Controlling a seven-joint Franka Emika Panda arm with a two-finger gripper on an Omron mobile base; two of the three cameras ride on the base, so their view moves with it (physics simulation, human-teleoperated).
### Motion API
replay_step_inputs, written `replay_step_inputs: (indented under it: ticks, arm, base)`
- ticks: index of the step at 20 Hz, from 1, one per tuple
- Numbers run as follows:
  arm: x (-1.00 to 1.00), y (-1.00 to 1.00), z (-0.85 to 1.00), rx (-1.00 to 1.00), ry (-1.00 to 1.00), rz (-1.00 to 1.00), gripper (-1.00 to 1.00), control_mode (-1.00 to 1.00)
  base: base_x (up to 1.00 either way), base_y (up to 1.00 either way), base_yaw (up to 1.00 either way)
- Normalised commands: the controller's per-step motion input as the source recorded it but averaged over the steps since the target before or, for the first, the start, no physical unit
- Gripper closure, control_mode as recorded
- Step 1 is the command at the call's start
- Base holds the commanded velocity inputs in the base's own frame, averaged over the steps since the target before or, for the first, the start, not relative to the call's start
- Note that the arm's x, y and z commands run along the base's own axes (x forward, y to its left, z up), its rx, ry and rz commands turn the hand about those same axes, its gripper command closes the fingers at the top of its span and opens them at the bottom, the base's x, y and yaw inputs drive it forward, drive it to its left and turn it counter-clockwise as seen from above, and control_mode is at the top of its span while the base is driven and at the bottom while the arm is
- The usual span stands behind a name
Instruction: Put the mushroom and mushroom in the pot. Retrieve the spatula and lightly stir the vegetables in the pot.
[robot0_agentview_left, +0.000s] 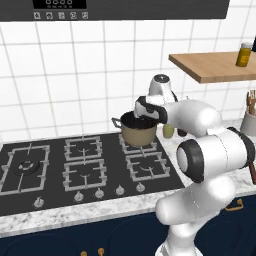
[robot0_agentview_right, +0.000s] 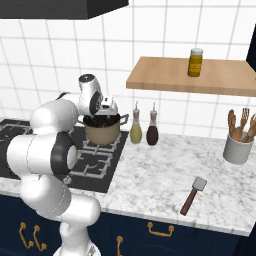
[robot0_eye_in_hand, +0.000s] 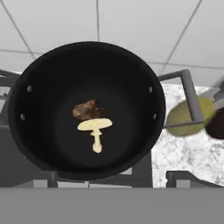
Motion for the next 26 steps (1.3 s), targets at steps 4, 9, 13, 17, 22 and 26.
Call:
replay_step_inputs:
  ticks: [4,9,13,17,22,26]
  arm:
    - [-1.00,-0.98,0.00,0.13,-0.11,-0.14,-1.00,-1.00]
    - [-1.00,-1.00,0.00,0.08,-0.01,-0.22,-1.00,-1.00]
    - [-0.86,-1.00,0.00,0.02,0.03,-0.29,-1.00,-1.00]
    - [-0.34,-1.00,0.00,0.00,0.09,-0.30,-1.00,-1.00]
    - [-0.49,-1.00,0.00,0.01,0.07,-0.18,-1.00,-1.00]
    - [-0.79,-1.00,0.00,0.08,0.00,-0.01,-1.00,-1.00]
  base:
    - [0.00,0.00,0.00]
    - [0.00,0.00,0.00]
    - [0.00,0.00,0.00]
    - [0.00,0.00,0.00]
    - [0.00,0.00,0.00]
    - [0.00,0.00,0.00]
